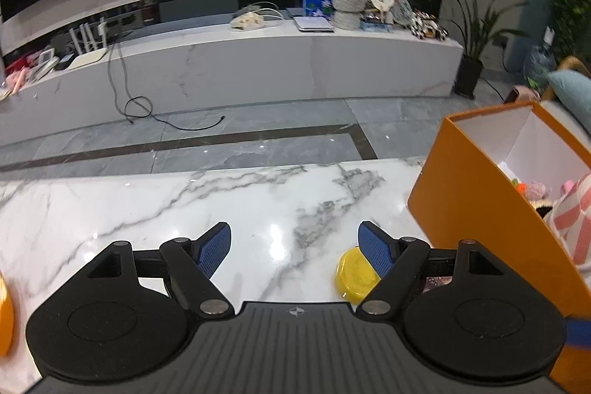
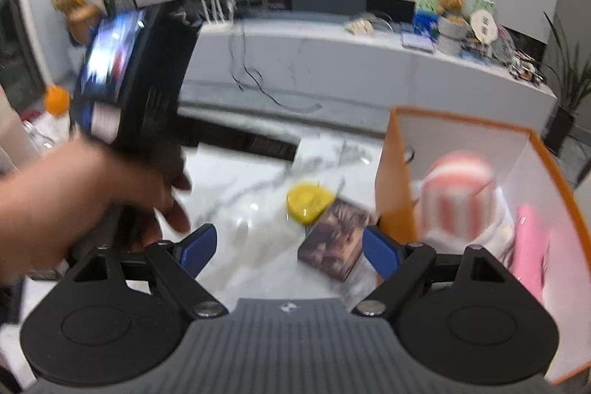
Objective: Organize objects
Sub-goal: 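Move both open tools back over the table toward the tape measure and card box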
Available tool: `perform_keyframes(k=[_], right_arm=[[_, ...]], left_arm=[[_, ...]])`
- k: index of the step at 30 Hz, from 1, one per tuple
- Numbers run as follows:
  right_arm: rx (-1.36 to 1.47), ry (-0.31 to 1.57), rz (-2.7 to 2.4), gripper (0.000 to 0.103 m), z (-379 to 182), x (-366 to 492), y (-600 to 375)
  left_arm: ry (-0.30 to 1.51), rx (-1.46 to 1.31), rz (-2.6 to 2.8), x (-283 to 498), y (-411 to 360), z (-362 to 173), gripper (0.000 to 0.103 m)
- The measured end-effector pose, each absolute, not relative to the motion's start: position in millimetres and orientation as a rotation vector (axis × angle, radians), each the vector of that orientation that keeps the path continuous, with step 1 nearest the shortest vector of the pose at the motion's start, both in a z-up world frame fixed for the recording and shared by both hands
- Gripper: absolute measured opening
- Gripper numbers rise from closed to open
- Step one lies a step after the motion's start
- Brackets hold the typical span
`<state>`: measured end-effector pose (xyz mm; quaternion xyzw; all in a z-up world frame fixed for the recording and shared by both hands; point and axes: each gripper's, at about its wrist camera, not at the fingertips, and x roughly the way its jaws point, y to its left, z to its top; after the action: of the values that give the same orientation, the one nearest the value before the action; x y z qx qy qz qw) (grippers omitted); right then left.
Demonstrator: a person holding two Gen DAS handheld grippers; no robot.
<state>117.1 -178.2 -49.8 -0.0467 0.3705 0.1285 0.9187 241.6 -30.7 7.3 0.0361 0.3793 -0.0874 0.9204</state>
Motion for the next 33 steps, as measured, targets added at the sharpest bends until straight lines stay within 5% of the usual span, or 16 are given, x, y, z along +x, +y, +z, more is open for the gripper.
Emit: perform_keyframes(k=[16, 27, 33], right_arm=[[-0.037, 0.629, -0.130, 0.080, -135, 129, -149], [0.055, 0.598, -0.186, 0.085, -152, 141, -154], [0.074, 0.596, -0.172, 0.079, -159, 152, -156]], left_arm=[[0.837, 0.334, -0.388, 266, -58, -30, 0.087], [0.810, 0.287, -0.524, 275, -62, -44, 0.086], [0.814, 0.253, -0.624, 283, -68, -45, 0.083]])
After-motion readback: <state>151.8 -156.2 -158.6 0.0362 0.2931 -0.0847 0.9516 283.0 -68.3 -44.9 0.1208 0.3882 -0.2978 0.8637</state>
